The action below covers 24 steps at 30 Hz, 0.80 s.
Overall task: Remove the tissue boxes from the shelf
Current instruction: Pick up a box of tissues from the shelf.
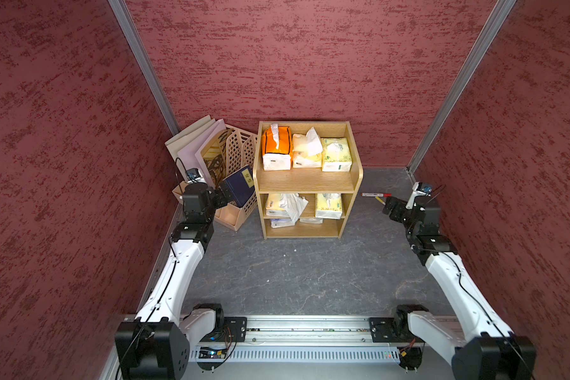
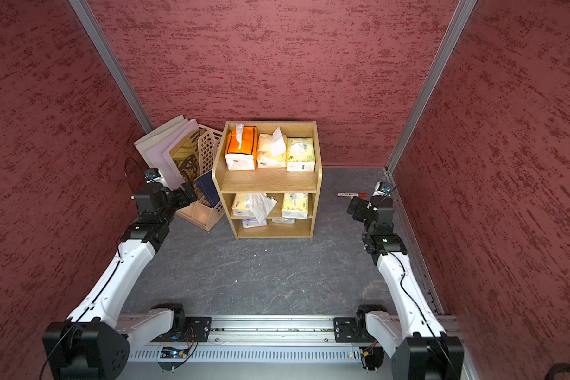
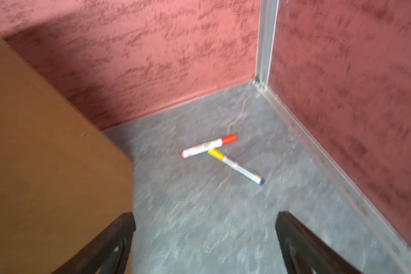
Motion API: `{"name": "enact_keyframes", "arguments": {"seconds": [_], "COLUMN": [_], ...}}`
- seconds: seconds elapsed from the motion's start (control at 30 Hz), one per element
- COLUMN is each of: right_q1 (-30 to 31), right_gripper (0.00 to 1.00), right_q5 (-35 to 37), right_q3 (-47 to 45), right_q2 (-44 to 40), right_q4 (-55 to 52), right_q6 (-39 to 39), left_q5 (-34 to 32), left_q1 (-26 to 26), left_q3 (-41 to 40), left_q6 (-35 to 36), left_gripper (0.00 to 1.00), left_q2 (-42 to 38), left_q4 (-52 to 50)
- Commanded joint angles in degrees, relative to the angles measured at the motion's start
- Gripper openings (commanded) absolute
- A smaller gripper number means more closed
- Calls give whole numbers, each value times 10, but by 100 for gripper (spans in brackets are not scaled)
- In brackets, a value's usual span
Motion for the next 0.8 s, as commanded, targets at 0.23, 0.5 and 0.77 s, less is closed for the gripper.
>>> {"name": "enact_keyframes", "arguments": {"seconds": [0.23,0.5,0.77], "right_q1": [5,15,83], "right_gripper": [95,84,72], "right_q5": [-113,-155,-173], "right_q3": [94,128,178], "right_q2": [-62,-122,-138], "right_q4": [-341,-449,-505], "right_q6": [120,182,229], "left_q5": [126,200,146], "left_q1": [11,-16,-113], "left_q3": [51,115,169], "left_q6": [-123,-214,-209], "left_gripper": [100,100,100], "left_q2": [-79,-77,-90], "left_q4": [-181,-293,-244]}}
